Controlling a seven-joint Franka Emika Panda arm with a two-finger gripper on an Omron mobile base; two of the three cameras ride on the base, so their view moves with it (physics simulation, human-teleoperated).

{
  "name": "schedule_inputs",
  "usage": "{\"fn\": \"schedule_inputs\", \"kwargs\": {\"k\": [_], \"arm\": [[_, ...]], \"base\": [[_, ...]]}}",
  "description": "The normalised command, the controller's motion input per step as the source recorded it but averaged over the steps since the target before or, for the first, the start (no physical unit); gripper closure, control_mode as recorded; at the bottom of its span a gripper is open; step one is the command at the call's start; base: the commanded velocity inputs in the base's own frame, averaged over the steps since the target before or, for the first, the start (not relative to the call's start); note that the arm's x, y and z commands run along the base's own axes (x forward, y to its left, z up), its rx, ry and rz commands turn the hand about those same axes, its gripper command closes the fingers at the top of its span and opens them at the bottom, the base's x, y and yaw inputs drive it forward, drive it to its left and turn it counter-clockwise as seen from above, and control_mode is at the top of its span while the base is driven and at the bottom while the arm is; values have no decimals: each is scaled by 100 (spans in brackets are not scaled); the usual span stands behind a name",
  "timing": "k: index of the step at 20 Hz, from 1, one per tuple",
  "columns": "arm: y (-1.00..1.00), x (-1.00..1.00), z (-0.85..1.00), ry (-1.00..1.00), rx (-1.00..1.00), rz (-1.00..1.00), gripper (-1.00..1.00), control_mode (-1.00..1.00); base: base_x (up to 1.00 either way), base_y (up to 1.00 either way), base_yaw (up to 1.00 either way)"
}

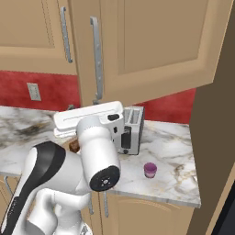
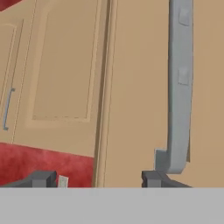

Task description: Pick the bread, place it on the cutting board, pick the jam, place it on the counter, and close the cabinet.

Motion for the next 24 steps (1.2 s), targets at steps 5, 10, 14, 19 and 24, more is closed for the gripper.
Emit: {"fn": "schedule_inputs", "kwargs": {"k": [5,10,14,19,24], "arm": [[24,41,0,0,0,0,-100,-100],[19,44,0,0,0,0,-100,-100],[19,43,0,0,0,0,-100,-100],[18,44,0,0,0,0,-100,-100],[18,43,-1,0,0,0,-100,-100]], "base": [[0,0,0],[0,0,0],[0,0,0],[0,0,0],[0,0,0]]}}
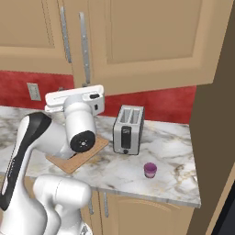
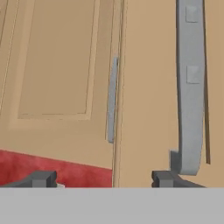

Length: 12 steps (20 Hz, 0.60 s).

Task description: Pick the bread, place it on the cutting board, pick the jam, place it on the counter, and close the cabinet.

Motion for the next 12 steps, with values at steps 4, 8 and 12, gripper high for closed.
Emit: {"fn": "schedule_inputs", "kwargs": {"k": [4,8,12], "arm": [[16,42,-3,0,0,0,-100,-100],[17,45,-4,0,0,0,-100,-100],[16,46,-4,0,0,0,-100,-100]], "base": [[0,0,0],[0,0,0],[0,0,0]]}}
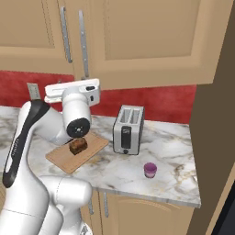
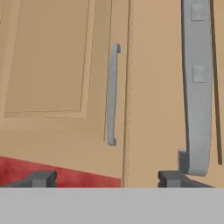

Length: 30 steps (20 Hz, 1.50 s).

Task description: Pick the bread, place it on the cutting board, pick the jam, place it on the counter, and close the cabinet.

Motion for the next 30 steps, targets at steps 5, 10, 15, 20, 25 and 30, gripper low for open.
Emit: {"fn": "schedule_inputs", "kwargs": {"k": [5,10,15,20,25,30], "arm": [[17,45,-3,0,0,0,-100,-100],[16,42,-5,0,0,0,-100,-100],[9,37,-2,0,0,0,-100,-100],[4,35,-3,0,0,0,-100,-100],[0,37,-8,0,0,0,-100,-100],[2,40,-8,0,0,0,-100,-100]], "base": [[0,0,0],[0,0,0],[0,0,0],[0,0,0],[0,0,0],[0,0,0]]}}
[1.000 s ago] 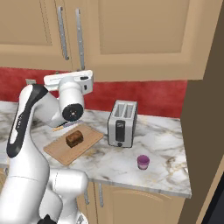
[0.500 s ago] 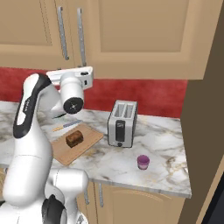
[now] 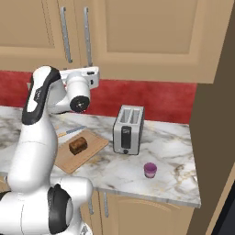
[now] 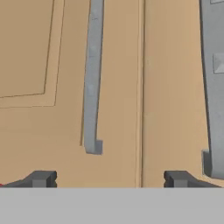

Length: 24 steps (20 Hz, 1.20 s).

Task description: Pick the bread, place it on the cutting board, pick the jam, place it on the counter, and close the cabinet.

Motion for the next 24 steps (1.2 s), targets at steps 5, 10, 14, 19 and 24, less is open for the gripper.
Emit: {"fn": "schedule_inputs", "kwargs": {"k": [5,10,14,19,24], "arm": [[1,35,-12,0,-1,0,-100,-100],[0,31,-8,0,0,0,-100,-100],[0,34,-4,0,0,0,-100,-100],[2,40,0,0,0,0,-100,-100],[4,39,-2,0,0,0,-100,-100]], "base": [[0,0,0],[0,0,0],[0,0,0],[0,0,0],[0,0,0]]}}
